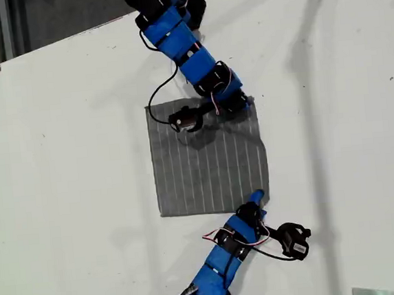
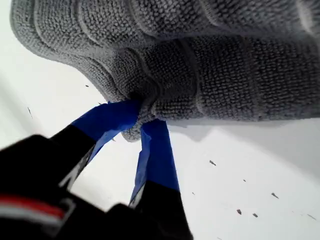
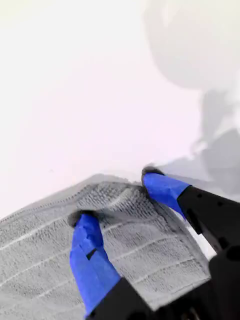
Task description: Grasp corners of a square towel and fold twice.
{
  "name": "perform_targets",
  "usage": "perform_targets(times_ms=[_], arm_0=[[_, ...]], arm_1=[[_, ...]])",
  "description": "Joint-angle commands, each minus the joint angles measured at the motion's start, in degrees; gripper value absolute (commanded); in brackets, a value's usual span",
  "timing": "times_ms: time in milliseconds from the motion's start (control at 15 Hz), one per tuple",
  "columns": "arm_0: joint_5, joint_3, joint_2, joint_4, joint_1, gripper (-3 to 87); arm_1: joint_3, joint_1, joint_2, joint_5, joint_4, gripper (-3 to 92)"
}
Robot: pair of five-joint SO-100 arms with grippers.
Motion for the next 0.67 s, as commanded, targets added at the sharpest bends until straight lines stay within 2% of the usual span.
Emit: perform_targets(times_ms=[0,67,267,333,600], arm_0=[[1.1,-4.1,-1.7,-1.8,-1.1,12.3],[1.1,-3.7,-1.8,-1.7,-1.6,2.0],[3.3,-5.5,-1.4,2.8,-3.8,-0.3],[4.6,-7.8,-1.5,5.2,-4.4,-0.3],[9.5,-26.8,-5.9,23.1,-6.2,-0.3]], arm_1=[[-2.3,-1.1,0.4,0.8,-0.9,-0.1],[-2.4,-1.4,0.4,0.9,-1.0,-0.1],[-3.2,-2.1,0.4,1.1,-0.5,-0.1],[-5.2,-2.4,0.4,0.9,1.9,-0.1],[-16.4,-2.7,0.4,0.6,15.5,-0.1]])
